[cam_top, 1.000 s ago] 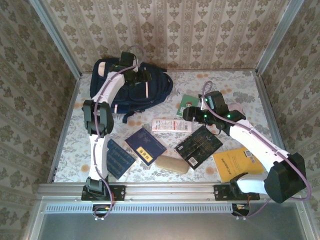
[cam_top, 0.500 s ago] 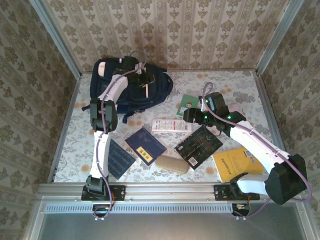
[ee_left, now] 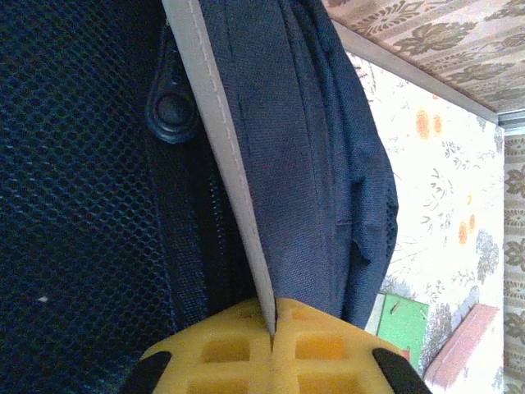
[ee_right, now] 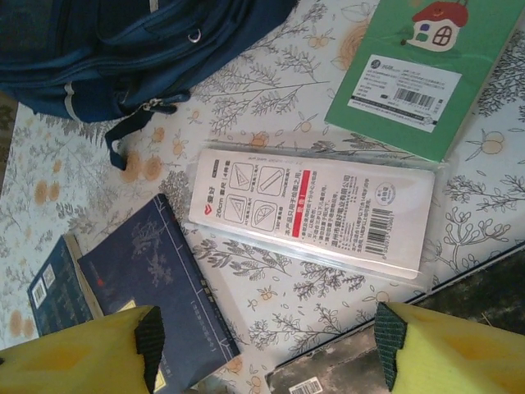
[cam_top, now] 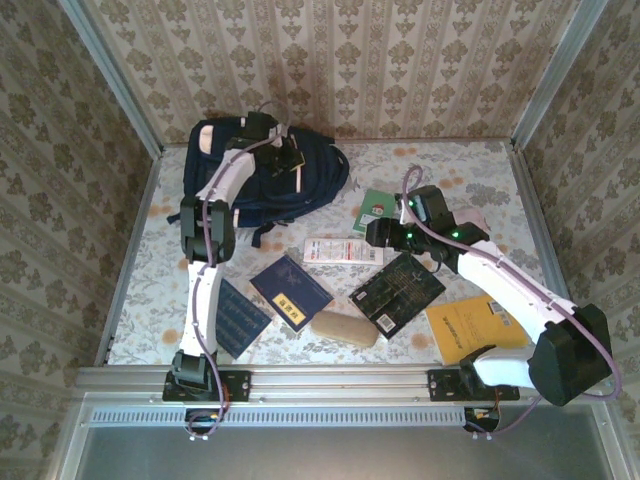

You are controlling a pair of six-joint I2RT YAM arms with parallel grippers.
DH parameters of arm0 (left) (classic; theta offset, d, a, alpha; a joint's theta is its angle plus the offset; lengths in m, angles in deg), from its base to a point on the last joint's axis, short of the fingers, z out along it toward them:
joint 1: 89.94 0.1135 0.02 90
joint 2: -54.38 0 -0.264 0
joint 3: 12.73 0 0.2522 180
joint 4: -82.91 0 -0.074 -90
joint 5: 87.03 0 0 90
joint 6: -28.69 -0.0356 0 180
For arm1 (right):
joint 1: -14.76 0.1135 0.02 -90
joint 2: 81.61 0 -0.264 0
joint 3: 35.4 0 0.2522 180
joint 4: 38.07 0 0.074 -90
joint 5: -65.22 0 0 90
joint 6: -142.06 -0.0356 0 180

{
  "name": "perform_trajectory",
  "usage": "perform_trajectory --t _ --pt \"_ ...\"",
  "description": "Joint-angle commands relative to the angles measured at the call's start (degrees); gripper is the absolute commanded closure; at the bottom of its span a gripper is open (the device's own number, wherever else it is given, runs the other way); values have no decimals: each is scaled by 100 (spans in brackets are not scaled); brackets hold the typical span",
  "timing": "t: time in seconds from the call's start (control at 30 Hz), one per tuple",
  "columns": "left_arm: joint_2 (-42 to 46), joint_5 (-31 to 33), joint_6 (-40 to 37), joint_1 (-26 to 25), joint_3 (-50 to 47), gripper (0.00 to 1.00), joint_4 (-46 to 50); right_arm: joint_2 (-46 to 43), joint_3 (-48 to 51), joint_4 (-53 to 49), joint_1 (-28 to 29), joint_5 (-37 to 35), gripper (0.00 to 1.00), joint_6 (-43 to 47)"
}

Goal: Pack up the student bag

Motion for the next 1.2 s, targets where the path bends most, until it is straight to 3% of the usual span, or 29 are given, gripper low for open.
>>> perform_trajectory --t 0.0,0.23,0.43,0.6,0.8,1.17 --pt "1039 53 -162 90 328 100 384 -147 -140 -136 223 -24 28 201" --pt "1954 -22 88 103 -149 100 509 133 202 1267 730 14 42 279" --pt "2360 -67 323 103 -538 100 491 675 666 3492 1458 64 41 1828" --pt "2577 -238 568 86 -866 100 219 1774 283 4359 1550 451 47 2541" --pt "2754 -343 775 68 -1092 100 -28 2608 530 6217 1746 263 41 3605" --pt "2820 -543 984 56 -1262 100 -373 3892 340 8240 2042 -395 45 3547"
